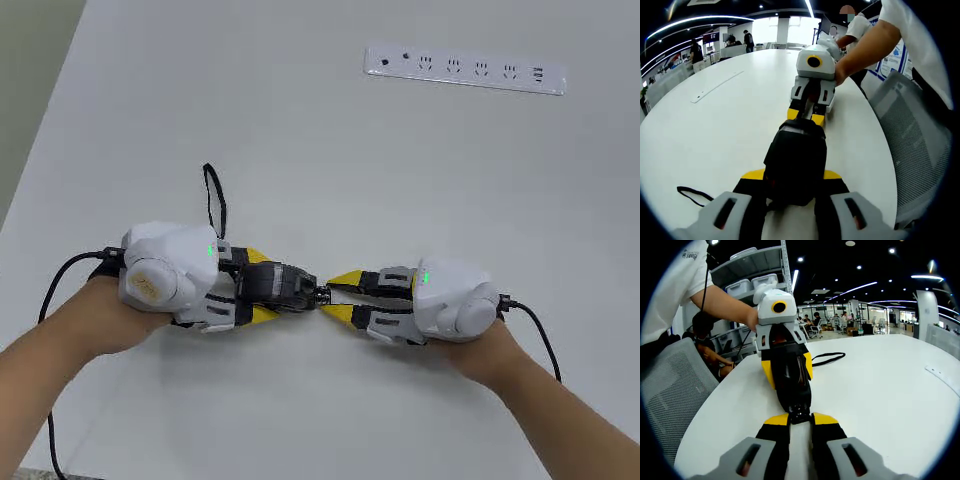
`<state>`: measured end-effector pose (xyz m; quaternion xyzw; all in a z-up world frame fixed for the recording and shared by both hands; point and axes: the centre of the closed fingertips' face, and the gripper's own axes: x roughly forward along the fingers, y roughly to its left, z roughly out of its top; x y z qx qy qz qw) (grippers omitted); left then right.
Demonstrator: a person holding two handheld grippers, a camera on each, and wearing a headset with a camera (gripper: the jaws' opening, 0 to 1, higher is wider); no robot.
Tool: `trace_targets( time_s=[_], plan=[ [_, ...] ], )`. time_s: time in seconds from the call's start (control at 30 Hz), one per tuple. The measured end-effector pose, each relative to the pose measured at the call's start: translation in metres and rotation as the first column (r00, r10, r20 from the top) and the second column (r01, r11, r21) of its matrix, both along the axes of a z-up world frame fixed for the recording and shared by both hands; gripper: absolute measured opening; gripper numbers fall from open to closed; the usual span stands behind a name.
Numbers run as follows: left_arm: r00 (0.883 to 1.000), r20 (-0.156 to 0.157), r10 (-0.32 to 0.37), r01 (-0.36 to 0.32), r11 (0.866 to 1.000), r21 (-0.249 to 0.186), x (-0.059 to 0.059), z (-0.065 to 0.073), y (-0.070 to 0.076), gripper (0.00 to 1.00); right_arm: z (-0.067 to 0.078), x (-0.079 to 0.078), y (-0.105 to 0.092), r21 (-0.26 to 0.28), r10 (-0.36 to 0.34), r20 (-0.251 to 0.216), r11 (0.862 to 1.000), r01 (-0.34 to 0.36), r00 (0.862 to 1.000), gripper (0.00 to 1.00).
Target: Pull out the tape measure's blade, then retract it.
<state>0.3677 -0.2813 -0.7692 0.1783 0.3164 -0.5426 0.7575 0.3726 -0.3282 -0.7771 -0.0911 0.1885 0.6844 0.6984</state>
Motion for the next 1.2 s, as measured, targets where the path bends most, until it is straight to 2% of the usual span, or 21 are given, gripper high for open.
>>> trace_targets(
  time_s=[0.3, 0.5, 0.7, 1.2],
  plan=[
    [1.0, 0.001, -0.005, 0.005, 1.0, -0.004, -0.0003, 0.0015, -0.0002, 0.33, -0.001, -0.0001, 0.0008, 0.011, -0.003, 0.017, 1.0, 0.003, 1.0, 0.14],
    [1.0, 0.003, -0.017, 0.017, 1.0, -0.004, -0.0011, 0.0015, -0.0005, 0.32, -0.0012, -0.0017, 0.0004, 0.019, -0.022, 0.007, 1.0, 0.022, 1.0, 0.14],
    [1.0, 0.001, -0.028, 0.028, 1.0, -0.011, -0.0015, 0.0017, -0.0006, 0.32, -0.001, -0.0031, 0.001, 0.021, -0.039, 0.018, 0.999, 0.038, 0.999, 0.13],
    [0.999, -0.006, -0.032, 0.032, 0.999, -0.009, -0.0008, 0.0007, 0.0006, 0.32, -0.0029, -0.0032, 0.0, 0.024, -0.038, 0.023, 0.999, 0.038, 0.999, 0.12]
  ],
)
